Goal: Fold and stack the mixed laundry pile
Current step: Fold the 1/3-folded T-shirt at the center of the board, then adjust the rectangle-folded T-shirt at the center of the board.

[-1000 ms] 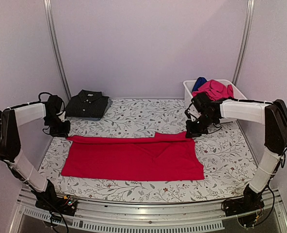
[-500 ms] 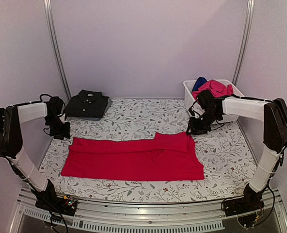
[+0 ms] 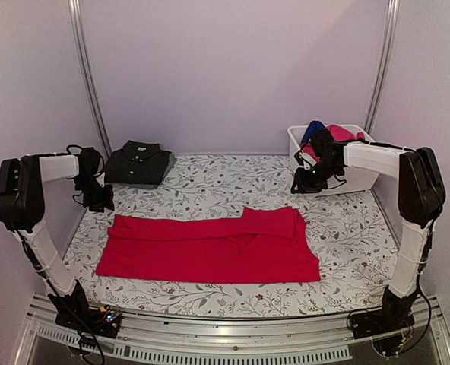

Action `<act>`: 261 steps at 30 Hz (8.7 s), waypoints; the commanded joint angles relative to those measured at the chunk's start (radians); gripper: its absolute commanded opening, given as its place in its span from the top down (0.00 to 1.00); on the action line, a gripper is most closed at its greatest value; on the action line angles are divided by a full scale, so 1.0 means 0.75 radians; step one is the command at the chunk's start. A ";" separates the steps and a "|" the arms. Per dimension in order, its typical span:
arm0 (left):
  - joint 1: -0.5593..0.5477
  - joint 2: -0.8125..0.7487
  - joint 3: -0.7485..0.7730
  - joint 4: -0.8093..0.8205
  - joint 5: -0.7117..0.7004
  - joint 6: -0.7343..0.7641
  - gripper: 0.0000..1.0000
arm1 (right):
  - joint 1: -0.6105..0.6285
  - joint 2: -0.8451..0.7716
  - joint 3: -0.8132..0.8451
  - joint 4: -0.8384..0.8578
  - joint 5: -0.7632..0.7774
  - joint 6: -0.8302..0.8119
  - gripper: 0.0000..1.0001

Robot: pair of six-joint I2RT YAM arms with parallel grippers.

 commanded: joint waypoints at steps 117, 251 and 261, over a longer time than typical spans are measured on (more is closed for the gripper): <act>0.112 0.082 -0.143 0.192 0.482 -0.065 0.77 | 0.076 -0.131 -0.541 0.573 0.223 0.287 1.00; 0.019 -0.272 -0.130 0.345 0.430 0.022 0.42 | 0.500 0.088 0.064 0.000 -0.145 -0.111 1.00; 0.019 -0.307 -0.169 0.352 0.432 0.025 0.42 | 0.592 0.032 -0.058 0.060 -0.305 -0.016 1.00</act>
